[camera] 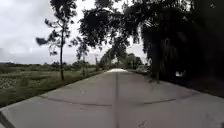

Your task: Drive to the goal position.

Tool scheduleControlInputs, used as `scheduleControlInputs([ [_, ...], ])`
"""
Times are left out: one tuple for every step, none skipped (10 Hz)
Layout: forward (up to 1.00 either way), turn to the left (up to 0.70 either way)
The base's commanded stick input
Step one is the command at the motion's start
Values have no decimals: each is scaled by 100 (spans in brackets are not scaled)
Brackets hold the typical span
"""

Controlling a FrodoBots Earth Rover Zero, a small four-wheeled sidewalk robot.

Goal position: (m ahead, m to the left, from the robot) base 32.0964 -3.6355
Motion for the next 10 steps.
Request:
scheduleControlInputs([
  [85, 0],
  [85, 0],
  [85, 0],
  [85, 0],
  [85, 0],
  [85, 0],
  [85, 0],
  [85, 0],
  [85, 0],
  [85, 0],
])
